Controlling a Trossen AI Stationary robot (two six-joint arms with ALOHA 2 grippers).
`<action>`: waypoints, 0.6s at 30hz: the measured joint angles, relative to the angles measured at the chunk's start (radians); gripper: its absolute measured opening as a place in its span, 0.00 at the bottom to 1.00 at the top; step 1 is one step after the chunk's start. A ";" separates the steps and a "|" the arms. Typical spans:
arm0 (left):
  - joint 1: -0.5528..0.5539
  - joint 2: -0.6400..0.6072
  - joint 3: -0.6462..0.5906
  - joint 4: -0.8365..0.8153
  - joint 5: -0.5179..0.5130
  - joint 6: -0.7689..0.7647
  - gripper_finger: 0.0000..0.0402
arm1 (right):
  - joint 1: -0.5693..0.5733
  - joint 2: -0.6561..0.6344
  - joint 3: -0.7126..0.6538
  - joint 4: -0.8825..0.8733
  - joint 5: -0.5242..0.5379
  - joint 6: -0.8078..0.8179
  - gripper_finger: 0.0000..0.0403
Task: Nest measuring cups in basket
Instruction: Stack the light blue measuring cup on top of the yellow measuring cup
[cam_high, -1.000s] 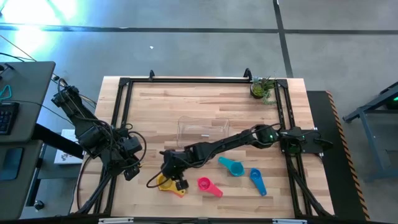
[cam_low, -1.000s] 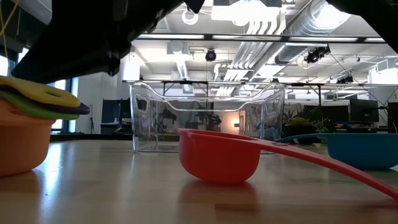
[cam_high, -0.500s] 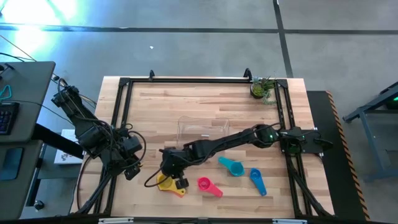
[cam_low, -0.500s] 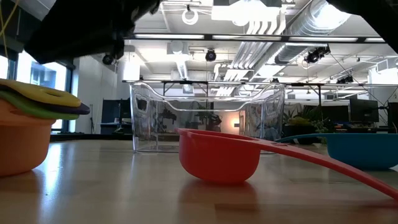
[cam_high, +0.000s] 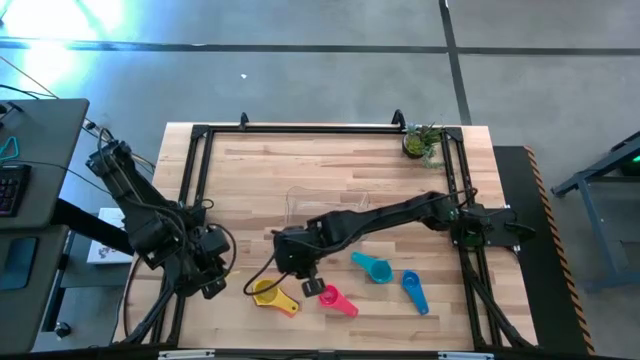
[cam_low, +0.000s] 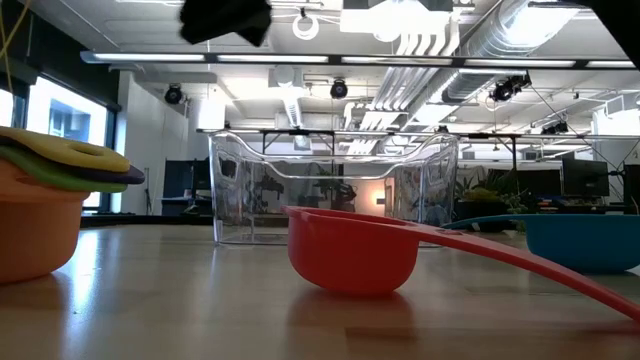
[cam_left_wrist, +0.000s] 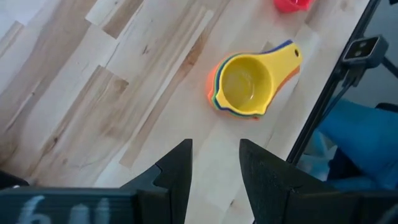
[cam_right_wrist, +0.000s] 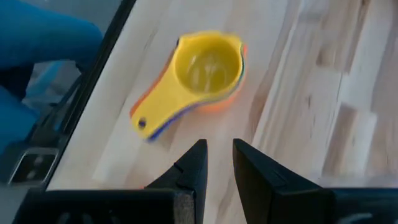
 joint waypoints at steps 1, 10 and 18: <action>-0.006 0.008 0.000 0.000 -0.002 -0.008 0.30 | 0.000 -0.011 0.000 -0.026 0.000 0.009 0.17; -0.043 0.093 0.000 0.003 0.008 -0.033 0.30 | 0.025 -0.105 -0.001 -0.273 0.121 0.090 0.17; -0.047 0.135 0.000 0.020 0.027 -0.032 0.30 | 0.063 -0.213 -0.001 -0.465 0.309 0.201 0.17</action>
